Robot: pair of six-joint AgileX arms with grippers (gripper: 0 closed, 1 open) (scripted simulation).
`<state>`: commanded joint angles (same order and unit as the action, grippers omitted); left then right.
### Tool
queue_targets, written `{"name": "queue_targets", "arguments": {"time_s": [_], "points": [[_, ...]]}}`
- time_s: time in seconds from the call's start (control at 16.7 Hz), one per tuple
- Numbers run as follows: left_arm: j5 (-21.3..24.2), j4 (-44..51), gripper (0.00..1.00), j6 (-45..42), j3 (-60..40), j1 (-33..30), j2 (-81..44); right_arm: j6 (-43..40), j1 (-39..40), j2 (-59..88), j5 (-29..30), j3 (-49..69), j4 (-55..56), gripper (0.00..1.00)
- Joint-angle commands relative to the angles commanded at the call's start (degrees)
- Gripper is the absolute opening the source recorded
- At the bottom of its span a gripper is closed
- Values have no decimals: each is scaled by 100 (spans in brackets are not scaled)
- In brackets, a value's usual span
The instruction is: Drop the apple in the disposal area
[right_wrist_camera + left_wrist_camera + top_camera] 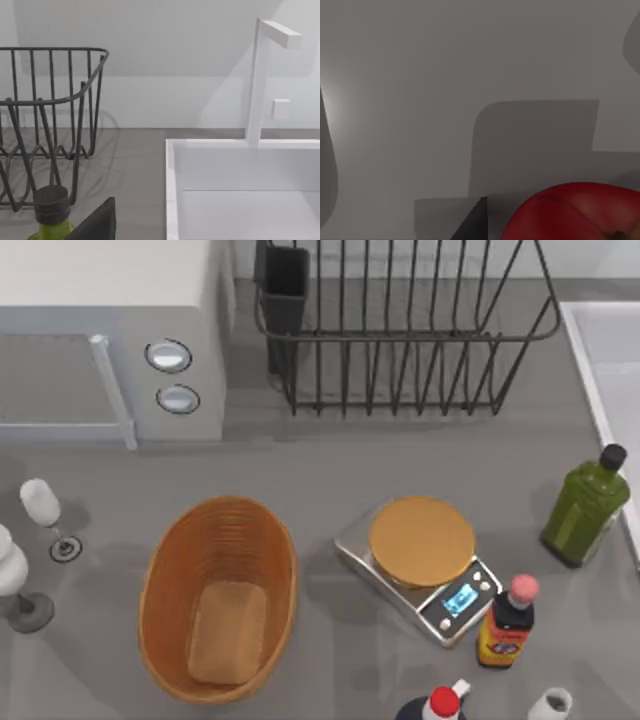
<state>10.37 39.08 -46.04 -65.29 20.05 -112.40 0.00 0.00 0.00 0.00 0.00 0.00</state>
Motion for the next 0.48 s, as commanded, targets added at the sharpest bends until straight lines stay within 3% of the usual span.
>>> {"name": "queue_targets", "arguments": {"time_s": [0.24,0.48], "points": [[0,0,2,0,0,0,0,0,0,0,0,0,0,100],[0,0,0,0,0,0,0,0,0,0,0,0,0,100]]}}
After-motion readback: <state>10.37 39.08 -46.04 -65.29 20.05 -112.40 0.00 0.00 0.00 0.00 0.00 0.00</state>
